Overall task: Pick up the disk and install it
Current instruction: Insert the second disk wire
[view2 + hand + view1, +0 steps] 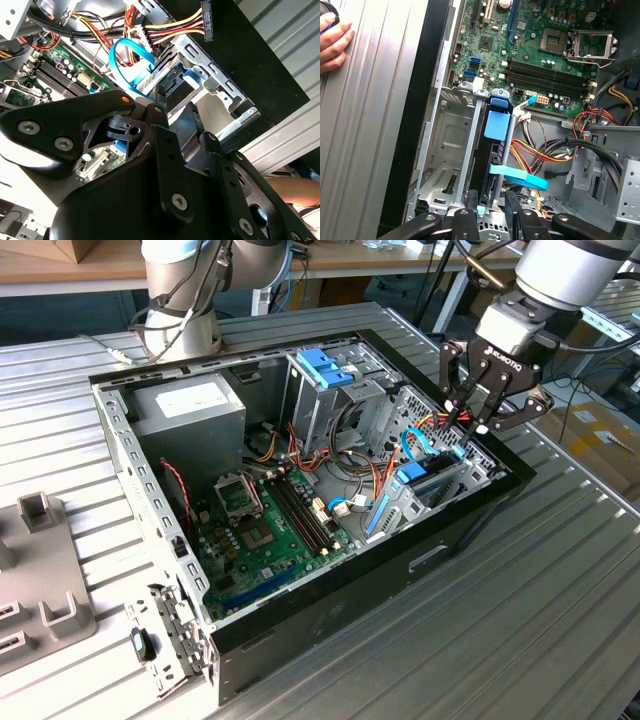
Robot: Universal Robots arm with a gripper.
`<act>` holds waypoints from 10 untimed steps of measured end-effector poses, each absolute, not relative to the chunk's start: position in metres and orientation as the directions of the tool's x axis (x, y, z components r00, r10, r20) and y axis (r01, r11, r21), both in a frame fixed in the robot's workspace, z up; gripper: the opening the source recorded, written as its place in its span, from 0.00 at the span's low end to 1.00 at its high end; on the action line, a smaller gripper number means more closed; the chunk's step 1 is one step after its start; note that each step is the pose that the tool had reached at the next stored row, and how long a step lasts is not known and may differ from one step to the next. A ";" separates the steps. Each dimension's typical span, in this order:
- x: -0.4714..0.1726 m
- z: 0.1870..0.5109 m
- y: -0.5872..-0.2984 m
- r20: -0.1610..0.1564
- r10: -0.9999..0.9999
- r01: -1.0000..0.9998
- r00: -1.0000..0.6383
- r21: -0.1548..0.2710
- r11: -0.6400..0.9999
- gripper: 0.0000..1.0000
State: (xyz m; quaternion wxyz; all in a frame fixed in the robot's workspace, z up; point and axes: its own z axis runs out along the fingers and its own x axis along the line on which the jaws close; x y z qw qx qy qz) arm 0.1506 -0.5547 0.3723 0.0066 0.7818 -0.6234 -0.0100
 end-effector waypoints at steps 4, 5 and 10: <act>0.151 0.372 -0.555 -0.007 -0.975 -0.974 0.223 0.023 -0.223 0.36; 0.151 0.372 -0.555 -0.007 -0.974 -0.974 0.225 0.023 -0.225 0.36; 0.151 0.372 -0.555 -0.007 -0.965 -0.965 0.261 0.023 -0.261 0.36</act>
